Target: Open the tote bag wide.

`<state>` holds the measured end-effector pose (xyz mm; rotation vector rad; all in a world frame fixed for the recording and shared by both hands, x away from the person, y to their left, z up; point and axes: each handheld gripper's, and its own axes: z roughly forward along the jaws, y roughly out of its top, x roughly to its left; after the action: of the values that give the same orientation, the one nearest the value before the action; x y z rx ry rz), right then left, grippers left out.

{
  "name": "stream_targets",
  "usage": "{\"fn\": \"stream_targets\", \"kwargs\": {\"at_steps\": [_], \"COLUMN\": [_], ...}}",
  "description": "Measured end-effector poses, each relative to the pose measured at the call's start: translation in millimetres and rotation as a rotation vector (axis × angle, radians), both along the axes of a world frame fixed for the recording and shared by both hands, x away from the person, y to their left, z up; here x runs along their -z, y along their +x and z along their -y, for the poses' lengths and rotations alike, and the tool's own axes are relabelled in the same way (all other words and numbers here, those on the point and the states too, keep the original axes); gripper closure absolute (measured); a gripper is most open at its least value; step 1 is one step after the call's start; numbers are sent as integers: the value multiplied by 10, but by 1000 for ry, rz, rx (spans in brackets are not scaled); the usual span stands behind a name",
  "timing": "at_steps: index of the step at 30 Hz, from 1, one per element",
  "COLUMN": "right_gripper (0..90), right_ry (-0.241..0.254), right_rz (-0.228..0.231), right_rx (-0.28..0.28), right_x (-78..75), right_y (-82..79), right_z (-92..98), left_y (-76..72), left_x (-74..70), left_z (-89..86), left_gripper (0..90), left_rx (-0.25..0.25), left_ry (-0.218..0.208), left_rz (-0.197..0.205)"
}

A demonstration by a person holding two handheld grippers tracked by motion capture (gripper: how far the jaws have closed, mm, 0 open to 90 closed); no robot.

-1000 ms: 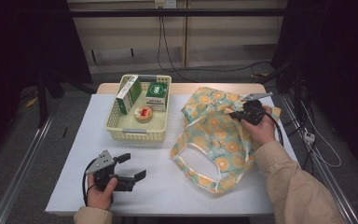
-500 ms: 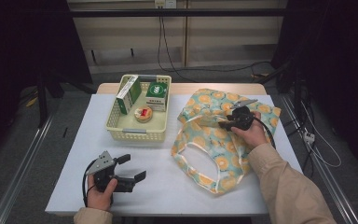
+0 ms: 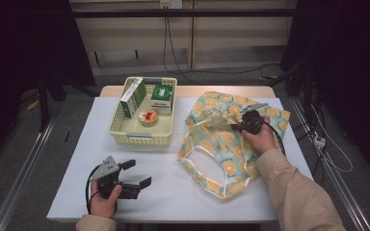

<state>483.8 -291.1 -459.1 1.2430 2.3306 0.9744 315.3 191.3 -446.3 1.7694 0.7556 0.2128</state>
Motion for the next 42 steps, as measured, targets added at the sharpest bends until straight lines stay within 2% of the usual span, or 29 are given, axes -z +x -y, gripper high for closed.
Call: {"fn": "stream_targets", "kwargs": {"at_steps": [3, 5, 7, 9, 11, 18, 21, 27, 35, 42], "right_gripper": [897, 899, 900, 900, 900, 900, 900, 900, 900, 900], "right_ry": [-16, -10, 24, 31, 56, 48, 45, 36, 28, 29], "right_rz": [-11, -9, 3, 11, 23, 61, 65, 66, 44, 41], "right_rx": [2, 10, 24, 33, 38, 69, 83, 92, 63, 53], "right_x": [-42, -105, -193, -298, -392, -700, -779, -877, -879, -899], "right_y": [-6, -19, -27, -36, -38, 2, 24, 36, -10, -23], "right_z": [5, 24, 62, 89, 117, 190, 221, 261, 215, 204], "left_y": [0, 6, 14, 24, 28, 52, 67, 88, 167, 244], "left_x": [-10, -19, -30, -40, -48, -70, -81, -109, -203, -290], "left_z": [11, 21, 39, 58, 88, 138, 135, 135, 151, 197], "left_gripper": [46, 46, 46, 47, 48, 48, 49, 49, 49, 49], "left_rx": [-1, 1, 3, 6, 7, 17, 18, 11, -4, 7], "left_ry": [-4, -2, -1, 6, -5, -1, 0, 6, 11, 30], "left_rz": [3, 5, 4, 7, 4, 7, 9, 2, -9, -5]}}
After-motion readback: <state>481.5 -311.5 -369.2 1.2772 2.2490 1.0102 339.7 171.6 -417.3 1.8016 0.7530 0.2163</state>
